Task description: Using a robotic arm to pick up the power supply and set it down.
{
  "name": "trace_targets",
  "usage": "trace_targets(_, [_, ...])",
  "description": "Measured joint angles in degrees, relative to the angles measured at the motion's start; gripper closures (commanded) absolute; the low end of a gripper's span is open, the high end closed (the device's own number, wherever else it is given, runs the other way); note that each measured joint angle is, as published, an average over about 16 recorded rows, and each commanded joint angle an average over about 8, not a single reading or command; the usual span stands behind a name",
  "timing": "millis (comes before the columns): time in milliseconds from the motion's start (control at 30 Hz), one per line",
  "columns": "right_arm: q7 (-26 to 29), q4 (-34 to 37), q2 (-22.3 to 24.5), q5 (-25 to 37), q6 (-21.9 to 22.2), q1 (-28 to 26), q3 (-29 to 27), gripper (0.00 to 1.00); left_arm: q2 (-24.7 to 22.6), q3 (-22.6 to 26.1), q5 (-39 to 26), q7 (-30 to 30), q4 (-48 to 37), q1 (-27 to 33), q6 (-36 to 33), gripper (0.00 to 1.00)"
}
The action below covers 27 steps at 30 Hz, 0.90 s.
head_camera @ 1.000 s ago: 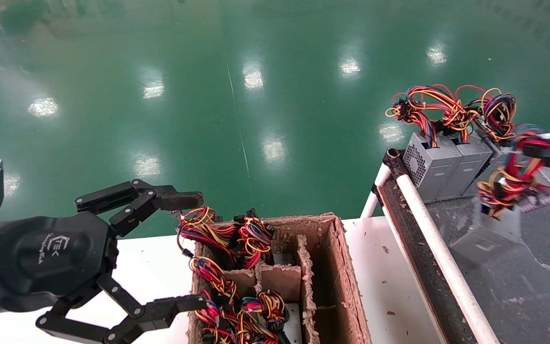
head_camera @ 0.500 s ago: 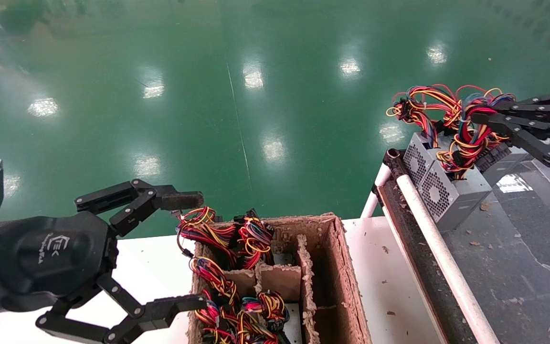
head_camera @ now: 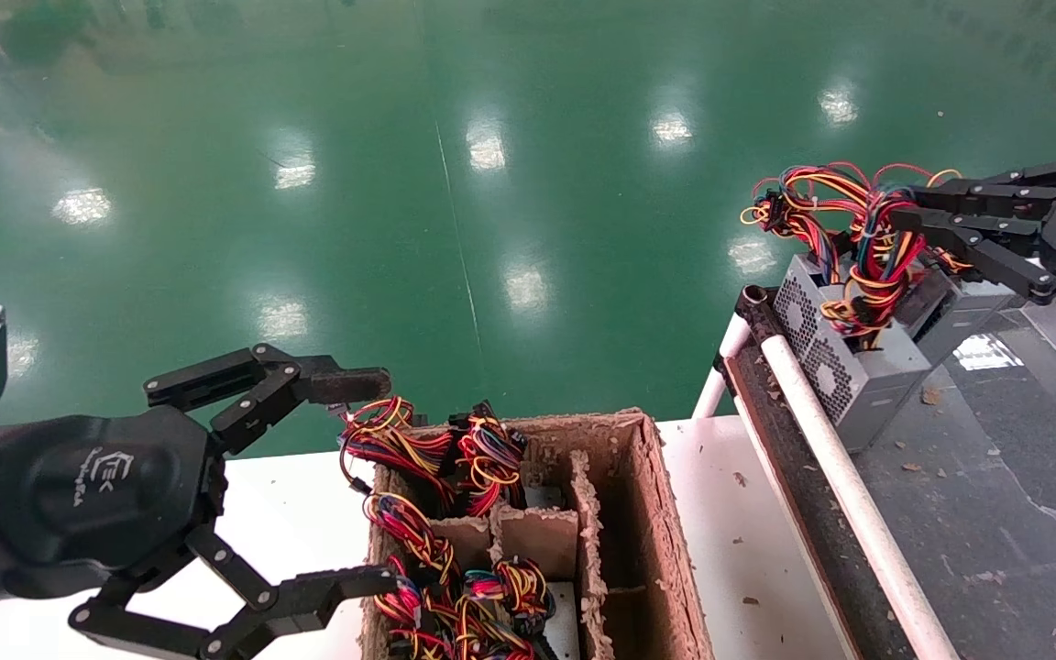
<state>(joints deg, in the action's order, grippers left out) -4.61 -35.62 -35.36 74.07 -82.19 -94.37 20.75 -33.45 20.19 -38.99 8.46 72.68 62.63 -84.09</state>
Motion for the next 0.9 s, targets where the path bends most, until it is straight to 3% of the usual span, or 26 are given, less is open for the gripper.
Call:
trace_targets(467, [-1.03, 2.51, -0.62, -1.47, -2.31, -1.15, -0.34, 0.00, 0.00, 0.01, 0.01, -0.01, -0.01, 0.00, 0.01, 0.00])
trace_targets(900, [1.59, -4.02, -0.55, -7.15, -2.45, 4.61, -1.37, 0.00, 0.01, 0.02, 0.01, -0.02, -0.04, 0.00, 0.01, 0.00])
